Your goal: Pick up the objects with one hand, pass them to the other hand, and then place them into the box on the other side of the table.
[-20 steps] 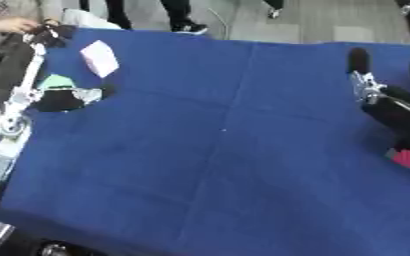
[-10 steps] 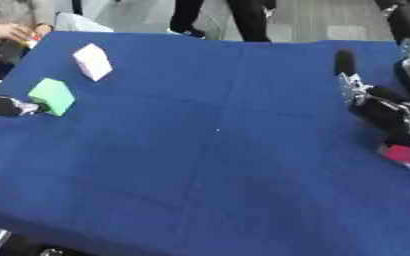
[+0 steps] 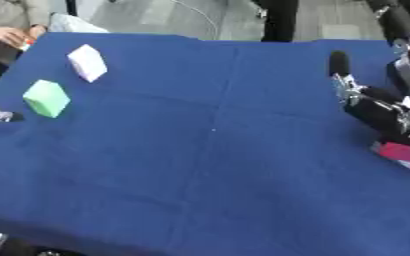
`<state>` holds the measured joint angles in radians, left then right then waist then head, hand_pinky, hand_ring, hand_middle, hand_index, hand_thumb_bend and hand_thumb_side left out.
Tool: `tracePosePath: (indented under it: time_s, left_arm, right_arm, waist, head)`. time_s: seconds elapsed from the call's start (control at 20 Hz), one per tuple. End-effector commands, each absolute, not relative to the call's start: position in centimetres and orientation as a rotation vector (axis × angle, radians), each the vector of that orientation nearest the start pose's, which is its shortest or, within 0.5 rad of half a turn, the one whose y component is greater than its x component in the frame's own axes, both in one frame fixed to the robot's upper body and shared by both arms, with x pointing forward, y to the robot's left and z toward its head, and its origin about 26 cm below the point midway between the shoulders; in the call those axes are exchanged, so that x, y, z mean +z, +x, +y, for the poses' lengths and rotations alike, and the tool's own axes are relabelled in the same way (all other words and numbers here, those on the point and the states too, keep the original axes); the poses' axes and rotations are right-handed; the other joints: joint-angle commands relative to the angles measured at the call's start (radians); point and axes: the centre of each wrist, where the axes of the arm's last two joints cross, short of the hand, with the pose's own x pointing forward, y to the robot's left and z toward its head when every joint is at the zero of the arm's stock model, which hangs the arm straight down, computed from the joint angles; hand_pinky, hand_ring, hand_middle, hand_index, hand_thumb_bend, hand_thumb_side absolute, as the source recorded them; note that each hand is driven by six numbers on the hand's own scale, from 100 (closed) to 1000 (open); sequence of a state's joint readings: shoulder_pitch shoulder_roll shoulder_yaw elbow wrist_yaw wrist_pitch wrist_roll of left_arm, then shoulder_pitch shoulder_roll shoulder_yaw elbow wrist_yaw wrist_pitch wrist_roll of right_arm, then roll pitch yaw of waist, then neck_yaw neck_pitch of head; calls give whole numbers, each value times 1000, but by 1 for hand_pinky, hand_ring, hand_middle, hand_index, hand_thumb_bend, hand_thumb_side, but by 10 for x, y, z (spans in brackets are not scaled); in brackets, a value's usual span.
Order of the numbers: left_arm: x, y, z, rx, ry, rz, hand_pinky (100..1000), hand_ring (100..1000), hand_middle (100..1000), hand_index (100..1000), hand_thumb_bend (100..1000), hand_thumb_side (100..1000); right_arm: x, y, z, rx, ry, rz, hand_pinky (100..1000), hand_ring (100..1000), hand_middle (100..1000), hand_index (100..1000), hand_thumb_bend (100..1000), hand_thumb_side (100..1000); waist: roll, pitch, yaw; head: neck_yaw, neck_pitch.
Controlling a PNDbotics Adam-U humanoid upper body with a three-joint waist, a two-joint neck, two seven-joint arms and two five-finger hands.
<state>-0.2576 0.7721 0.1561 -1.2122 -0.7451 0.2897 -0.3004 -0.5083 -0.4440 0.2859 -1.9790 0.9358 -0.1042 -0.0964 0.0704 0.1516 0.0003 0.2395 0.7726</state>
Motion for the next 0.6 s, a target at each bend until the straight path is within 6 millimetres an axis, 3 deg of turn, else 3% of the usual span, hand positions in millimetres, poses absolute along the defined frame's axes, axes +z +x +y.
tracePosePath:
  time_s: [0.05, 0.6]
  left_arm:
    - [122, 322, 503, -725, 1107, -803, 771, 665, 687, 848, 803, 528]
    - [103, 340, 491, -615, 1089, -982, 757, 625, 648, 825, 789, 521]
  right_arm:
    - [239, 303, -191, -1300, 1272, 2772, 703, 850, 804, 987, 100, 100]
    - [238, 303, -188, -1298, 1255, 2786, 698, 851, 803, 989, 100, 100]
  waist:
    - [11, -27, -1]
    - [6, -22, -7]
  head:
    - [2, -3]
    - [5, -3]
